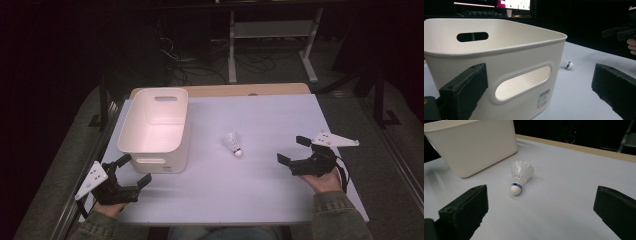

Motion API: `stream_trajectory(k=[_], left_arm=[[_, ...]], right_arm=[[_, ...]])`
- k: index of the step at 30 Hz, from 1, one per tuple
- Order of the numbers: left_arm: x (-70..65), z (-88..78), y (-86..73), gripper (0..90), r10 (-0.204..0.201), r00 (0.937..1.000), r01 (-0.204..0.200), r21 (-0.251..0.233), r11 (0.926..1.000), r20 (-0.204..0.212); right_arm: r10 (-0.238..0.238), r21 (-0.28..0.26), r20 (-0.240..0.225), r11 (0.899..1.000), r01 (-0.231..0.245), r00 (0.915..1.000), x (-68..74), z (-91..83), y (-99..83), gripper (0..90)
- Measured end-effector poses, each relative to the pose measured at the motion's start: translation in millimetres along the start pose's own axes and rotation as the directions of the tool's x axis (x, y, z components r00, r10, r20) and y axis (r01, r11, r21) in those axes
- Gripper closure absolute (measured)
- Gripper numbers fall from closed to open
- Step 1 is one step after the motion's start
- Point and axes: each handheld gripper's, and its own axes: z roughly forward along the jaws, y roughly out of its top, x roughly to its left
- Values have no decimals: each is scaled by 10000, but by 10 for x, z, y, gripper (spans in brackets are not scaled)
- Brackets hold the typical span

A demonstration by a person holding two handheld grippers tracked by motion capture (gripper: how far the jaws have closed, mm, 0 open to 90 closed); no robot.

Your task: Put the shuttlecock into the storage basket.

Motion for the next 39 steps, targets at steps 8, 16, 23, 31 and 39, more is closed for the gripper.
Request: stream_trajectory(k=[8, 16, 23, 31, 39], left_arm=[[0, 0, 0, 0, -5, 10000, 5, 4, 10000, -2], [0, 0, 0, 0, -23, 10000, 23, -6, 10000, -1], [0, 1, 1, 0, -34, 10000, 34, -18, 10000, 16], [2, 1, 0, 0, -18, 10000, 18, -12, 10000, 9], [0, 2, -1, 0, -30, 10000, 30, -6, 10000, -10]], right_arm=[[-229, 305, -157, 9993, 234, 9996, 36, 47, 92, 0], [-358, 529, -371, 9979, 378, 9987, 56, 108, 166, 0], [-406, 697, -518, 9966, 441, 9978, 67, 168, 199, 0], [-460, 811, -683, 9954, 515, 9966, 90, 237, 260, 0], [-569, 983, -809, 9930, 648, 9951, 122, 326, 339, 0]])
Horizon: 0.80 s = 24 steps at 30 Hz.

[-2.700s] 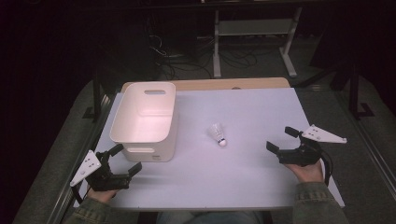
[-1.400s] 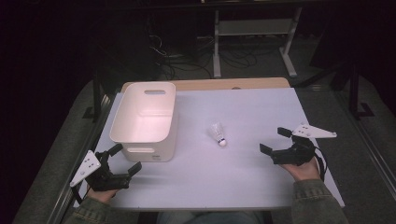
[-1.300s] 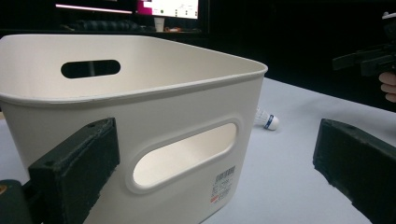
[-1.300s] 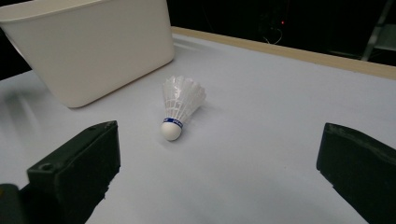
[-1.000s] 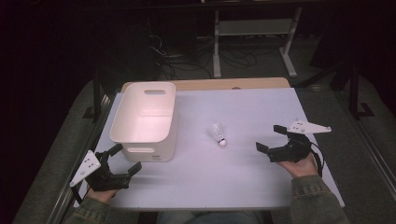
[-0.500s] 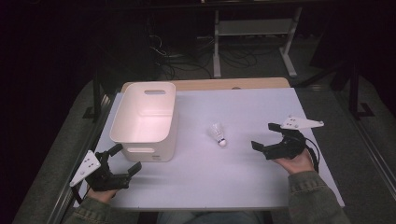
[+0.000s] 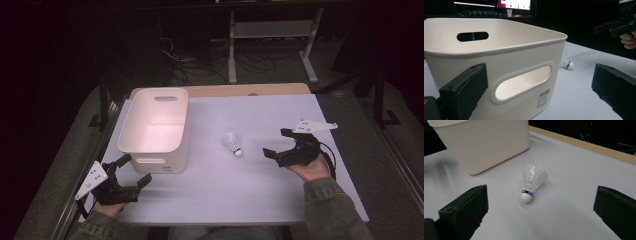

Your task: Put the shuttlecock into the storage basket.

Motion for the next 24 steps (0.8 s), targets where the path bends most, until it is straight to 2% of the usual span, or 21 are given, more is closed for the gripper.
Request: stream_trajectory(k=[23, 24], left_arm=[[-4, -1, 0, 0, -64, 10000, 64, -14, 10000, -23], [3, -3, 1, 0, 35, 10000, -35, 26, 10000, -9]], right_arm=[[129, 562, -253, 9984, -114, 9996, -20, 260, 143, 0], [114, 599, -280, 9982, -97, 9995, -26, 281, 146, 0]])
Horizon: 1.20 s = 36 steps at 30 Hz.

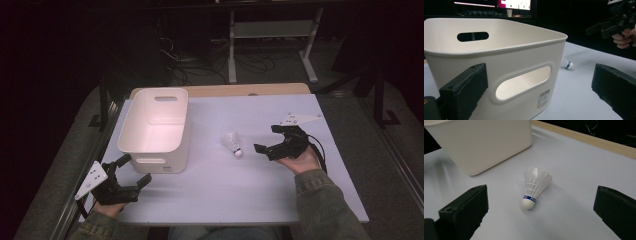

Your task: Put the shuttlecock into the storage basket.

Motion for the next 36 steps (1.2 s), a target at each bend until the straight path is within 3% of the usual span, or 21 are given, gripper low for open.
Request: stream_trajectory(k=[23, 36], left_arm=[[-4, -5, -3, 0, -209, 9998, 209, -5, 9998, -42], [-1, -7, -3, 0, -176, 9998, 176, 12, 9998, -45]], right_arm=[[415, 1248, -154, 9914, -393, 9990, -12, 430, 73, 0], [459, 1523, -336, 9875, -402, 9984, -16, 556, 154, 0]])
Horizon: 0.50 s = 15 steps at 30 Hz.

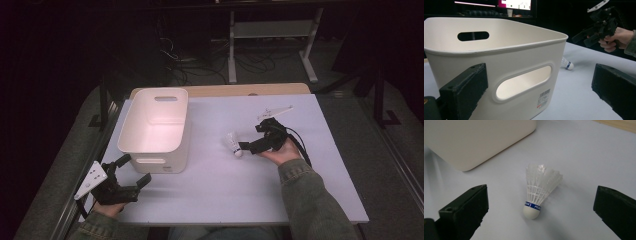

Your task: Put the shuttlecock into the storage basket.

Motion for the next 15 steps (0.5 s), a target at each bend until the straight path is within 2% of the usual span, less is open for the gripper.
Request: stream_trajectory(k=[3, 4, 8, 9, 14, 15], left_arm=[[-2, 3, -1, 0, -45, 10000, 45, -60, 10000, 16], [-2, 3, -1, 0, -43, 10000, 43, -46, 10000, 14], [-1, 4, -2, 0, -36, 10000, 36, -80, 10000, 15], [-1, 3, -1, 0, -32, 10000, 32, -67, 10000, 12], [-1, 3, -1, 0, -28, 10000, 28, -79, 10000, 24], [-1, 4, -1, 0, -41, 10000, 41, -92, 9999, 26]], right_arm=[[136, 76, -64, 9999, -136, 9999, -2, 25, 25, 0], [-31, 108, -58, 9999, 31, 10000, -17, 38, 26, 0], [216, 279, -174, 9994, -211, 9996, -14, 73, 58, 0], [70, 279, -205, 9996, -64, 9998, -27, 87, 63, 0], [99, 560, -309, 9984, -81, 9995, -33, 146, 104, 0], [238, 631, -317, 9978, -218, 9992, -29, 154, 115, 0]])
